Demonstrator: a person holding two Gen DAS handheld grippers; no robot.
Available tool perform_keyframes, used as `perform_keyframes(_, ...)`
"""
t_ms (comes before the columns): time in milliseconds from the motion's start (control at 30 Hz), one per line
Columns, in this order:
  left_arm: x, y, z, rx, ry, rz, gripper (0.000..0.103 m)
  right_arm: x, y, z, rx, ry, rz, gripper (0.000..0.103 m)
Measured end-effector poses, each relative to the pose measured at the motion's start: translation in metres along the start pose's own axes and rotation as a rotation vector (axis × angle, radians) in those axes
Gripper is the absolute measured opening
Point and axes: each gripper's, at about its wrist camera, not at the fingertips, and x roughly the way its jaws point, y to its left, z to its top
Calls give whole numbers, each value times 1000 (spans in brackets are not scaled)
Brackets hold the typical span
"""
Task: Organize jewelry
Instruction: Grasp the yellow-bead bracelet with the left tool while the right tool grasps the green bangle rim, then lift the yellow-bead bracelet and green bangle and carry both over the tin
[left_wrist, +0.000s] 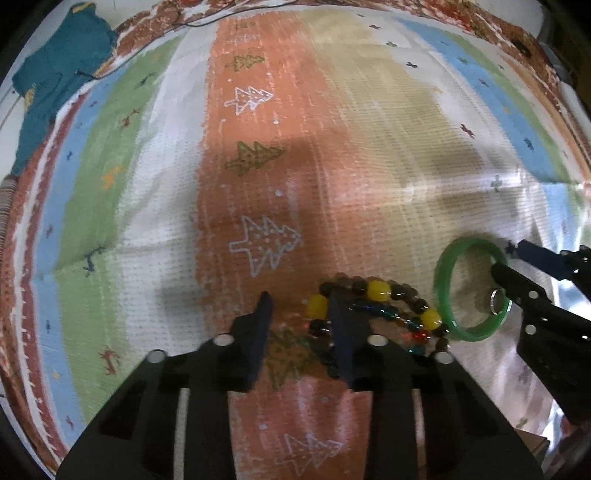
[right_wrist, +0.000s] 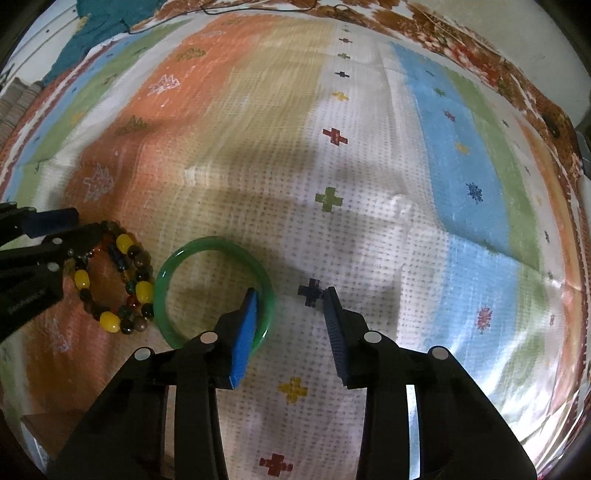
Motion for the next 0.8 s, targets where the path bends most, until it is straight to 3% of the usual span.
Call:
perform_keyframes(33,2,-1,0,3,12,1,11,-1,0,0,-1,1,9,24)
perform_keyframes(67,5,-2,-1,8,26,8,12,-1,1,0,-2,2,14,16)
perform_keyframes(167,6,-8,-4,46,9,38,12,-2,4,-1,-9,0,23,8)
perform_keyframes(533,-42,-9,-3,8,-93,-6,11,-30,0,-7,8,-67,15,8)
perform_keyframes(800,-69,-25,-12,35,-138,-43,12,-51,-9,-15,41,-104,27,8)
